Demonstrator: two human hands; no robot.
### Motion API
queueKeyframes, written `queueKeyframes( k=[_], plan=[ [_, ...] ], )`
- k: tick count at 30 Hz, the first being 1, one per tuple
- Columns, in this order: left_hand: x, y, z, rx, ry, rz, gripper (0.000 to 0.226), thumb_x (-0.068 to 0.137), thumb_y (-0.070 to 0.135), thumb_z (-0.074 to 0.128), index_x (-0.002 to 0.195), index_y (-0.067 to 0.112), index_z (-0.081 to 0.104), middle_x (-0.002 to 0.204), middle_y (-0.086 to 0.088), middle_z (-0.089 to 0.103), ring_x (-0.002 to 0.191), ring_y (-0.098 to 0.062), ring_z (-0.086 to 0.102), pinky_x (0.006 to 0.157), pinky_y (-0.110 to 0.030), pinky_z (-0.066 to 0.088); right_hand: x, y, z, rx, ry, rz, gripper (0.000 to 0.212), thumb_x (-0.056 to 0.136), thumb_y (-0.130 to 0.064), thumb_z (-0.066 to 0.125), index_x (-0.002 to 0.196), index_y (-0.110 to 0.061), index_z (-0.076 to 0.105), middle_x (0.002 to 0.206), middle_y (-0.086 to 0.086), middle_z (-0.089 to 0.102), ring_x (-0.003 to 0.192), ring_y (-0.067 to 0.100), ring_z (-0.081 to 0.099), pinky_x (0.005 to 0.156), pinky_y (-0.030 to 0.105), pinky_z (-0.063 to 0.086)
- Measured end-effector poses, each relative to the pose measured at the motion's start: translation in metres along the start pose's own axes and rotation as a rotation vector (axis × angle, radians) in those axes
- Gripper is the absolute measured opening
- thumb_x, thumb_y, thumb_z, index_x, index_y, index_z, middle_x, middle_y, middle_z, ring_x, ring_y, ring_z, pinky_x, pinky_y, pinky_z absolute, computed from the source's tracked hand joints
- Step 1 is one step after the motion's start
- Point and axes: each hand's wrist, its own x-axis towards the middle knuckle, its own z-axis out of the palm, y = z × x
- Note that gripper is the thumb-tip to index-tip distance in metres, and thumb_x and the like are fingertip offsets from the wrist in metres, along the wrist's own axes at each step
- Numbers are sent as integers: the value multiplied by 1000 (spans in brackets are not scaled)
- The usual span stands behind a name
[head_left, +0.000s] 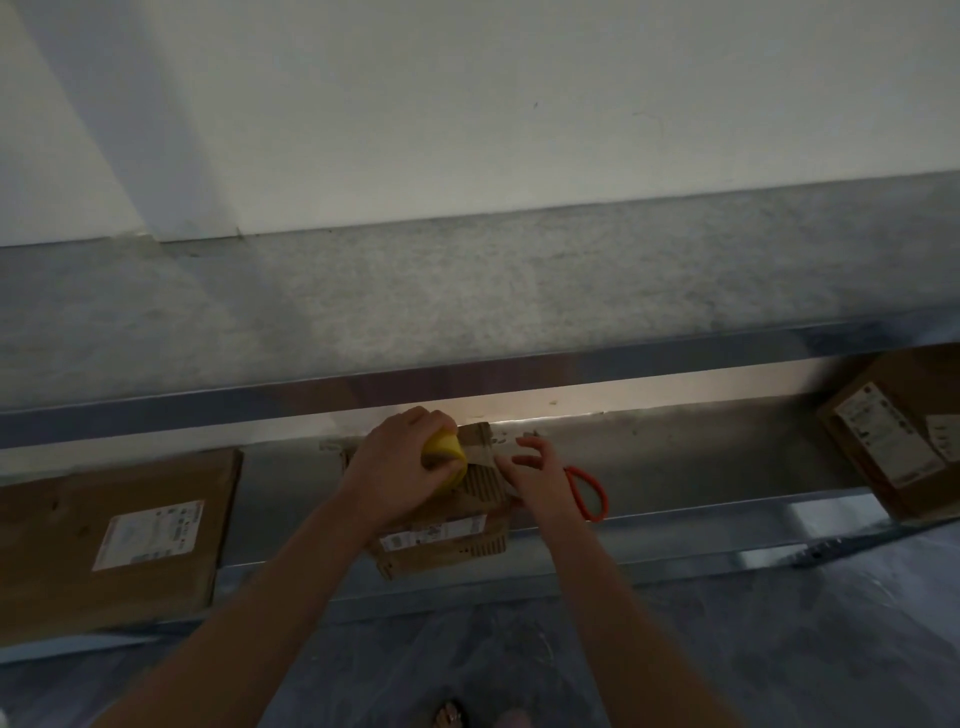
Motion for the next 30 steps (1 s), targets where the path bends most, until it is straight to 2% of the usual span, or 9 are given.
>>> queueKeyframes(
  k=[3, 5, 7, 10, 12, 14, 18, 21, 30],
  plan=[
    [0, -1, 0, -9, 1, 2, 39, 75, 61, 54, 108, 42, 48, 99, 22, 44, 89, -4, 47, 73, -25, 35, -7, 4, -5, -126, 24, -156, 40, 85, -15, 74, 117, -31, 54, 121, 0, 60, 107, 18, 63, 81, 32, 59],
    [0, -1, 2, -14, 15, 5, 40, 75, 62, 55, 109, 41, 50, 99, 22, 44, 91, -5, 47, 74, -25, 36, -14, 5, -10, -142, -80, -246, 39, 92, -18, 65, 122, -42, 55, 127, -4, 58, 113, 9, 62, 82, 29, 59],
    [0, -1, 3, -5, 33, 7, 42, 74, 63, 54, 109, 39, 52, 99, 21, 45, 92, -6, 47, 76, -26, 38, -25, 0, -13, -151, -258, -293, 33, 97, -38, 55, 122, -60, 53, 122, -19, 63, 110, -4, 61, 78, 17, 55],
    [0, 1, 3, -13, 55, 9, 41, 76, 59, 57, 110, 36, 55, 102, 16, 52, 94, -9, 50, 79, -28, 42, -30, -5, -14, -293, -400, -288, 51, 88, -61, 56, 133, -69, 34, 142, -16, 51, 126, 9, 55, 94, 32, 55],
    [-2, 4, 2, -22, 65, 18, 42, 76, 56, 59, 114, 37, 54, 106, 15, 55, 98, -11, 52, 80, -28, 42, -27, -6, -11, -563, -418, -337, 71, 91, -58, 55, 147, -61, 11, 158, -11, 29, 139, 15, 39, 108, 42, 45],
    [-6, 7, -1, -66, 59, -8, 46, 76, 59, 59, 118, 44, 48, 113, 16, 55, 102, -10, 51, 82, -29, 43, -24, -9, -8, -707, -416, -357, 77, 96, -51, 51, 150, -55, -4, 159, -5, 29, 138, 17, 40, 110, 44, 42],
    [-15, 1, -15, -369, 46, -222, 43, 73, 61, 69, 109, 53, 47, 108, 18, 55, 94, -4, 53, 71, -23, 47, -22, -12, -6, -768, -369, -348, 76, 96, -54, 48, 148, -56, -7, 154, -4, 40, 131, 18, 49, 108, 43, 45],
    [-25, -11, -24, -571, 6, -276, 36, 70, 53, 72, 101, 46, 56, 101, 12, 62, 94, -9, 60, 63, -13, 45, -20, -9, -10, -876, -353, -407, 80, 94, -59, 49, 149, -52, -9, 153, -5, 41, 130, 17, 50, 107, 37, 44],
    [-31, -3, -50, -268, -53, -94, 34, 77, 44, 75, 103, 48, 54, 102, 24, 59, 93, 1, 55, 72, -14, 41, -9, -18, -13, -1127, -291, -502, 88, 87, -64, 55, 153, -46, -1, 142, -1, 54, 124, 22, 54, 99, 39, 45]
  ],
)
